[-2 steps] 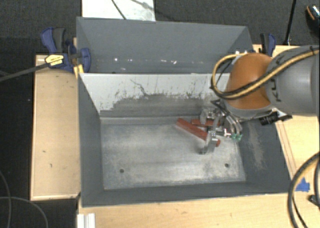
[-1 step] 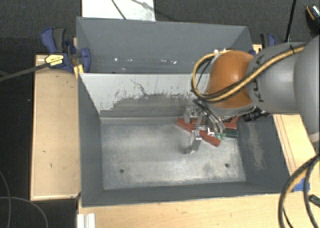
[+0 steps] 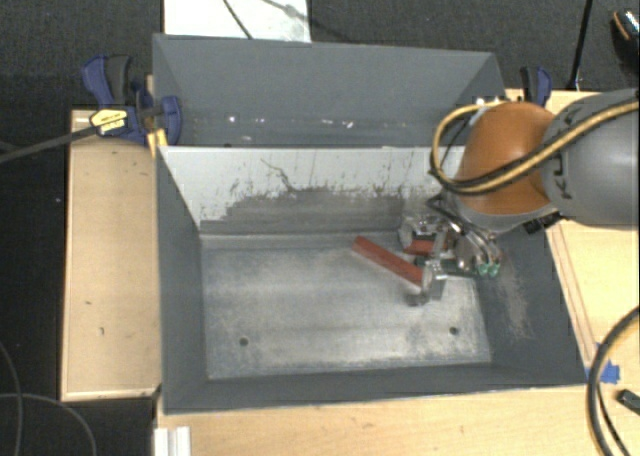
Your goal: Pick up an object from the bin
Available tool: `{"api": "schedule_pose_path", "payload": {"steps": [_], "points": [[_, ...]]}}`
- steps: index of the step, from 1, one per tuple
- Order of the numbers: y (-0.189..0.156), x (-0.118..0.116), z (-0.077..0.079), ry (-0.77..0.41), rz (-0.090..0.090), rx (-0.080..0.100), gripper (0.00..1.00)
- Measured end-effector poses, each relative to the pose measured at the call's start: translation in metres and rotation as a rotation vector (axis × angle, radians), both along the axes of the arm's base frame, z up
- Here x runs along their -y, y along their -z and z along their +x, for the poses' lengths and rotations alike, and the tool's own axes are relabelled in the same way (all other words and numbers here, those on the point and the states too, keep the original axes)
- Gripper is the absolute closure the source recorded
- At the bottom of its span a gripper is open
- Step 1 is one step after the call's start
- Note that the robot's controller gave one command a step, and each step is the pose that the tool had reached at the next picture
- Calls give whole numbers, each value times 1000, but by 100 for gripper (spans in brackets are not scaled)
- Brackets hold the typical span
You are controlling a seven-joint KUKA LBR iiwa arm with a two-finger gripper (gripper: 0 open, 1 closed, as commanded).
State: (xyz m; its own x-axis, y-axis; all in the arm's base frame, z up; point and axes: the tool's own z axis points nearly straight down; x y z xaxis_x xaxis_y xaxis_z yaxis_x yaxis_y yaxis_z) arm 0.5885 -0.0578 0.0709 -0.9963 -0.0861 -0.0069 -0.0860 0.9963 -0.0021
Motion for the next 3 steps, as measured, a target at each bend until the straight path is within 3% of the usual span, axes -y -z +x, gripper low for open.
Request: {"api": "schedule_pose_path", "payload": {"steps": [1, 2, 3], "points": [[-1, -3, 1, 1, 3, 2, 100], [0, -3, 0, 3, 2, -2, 0], [0, -62, 2, -52, 5, -1, 0]]}}
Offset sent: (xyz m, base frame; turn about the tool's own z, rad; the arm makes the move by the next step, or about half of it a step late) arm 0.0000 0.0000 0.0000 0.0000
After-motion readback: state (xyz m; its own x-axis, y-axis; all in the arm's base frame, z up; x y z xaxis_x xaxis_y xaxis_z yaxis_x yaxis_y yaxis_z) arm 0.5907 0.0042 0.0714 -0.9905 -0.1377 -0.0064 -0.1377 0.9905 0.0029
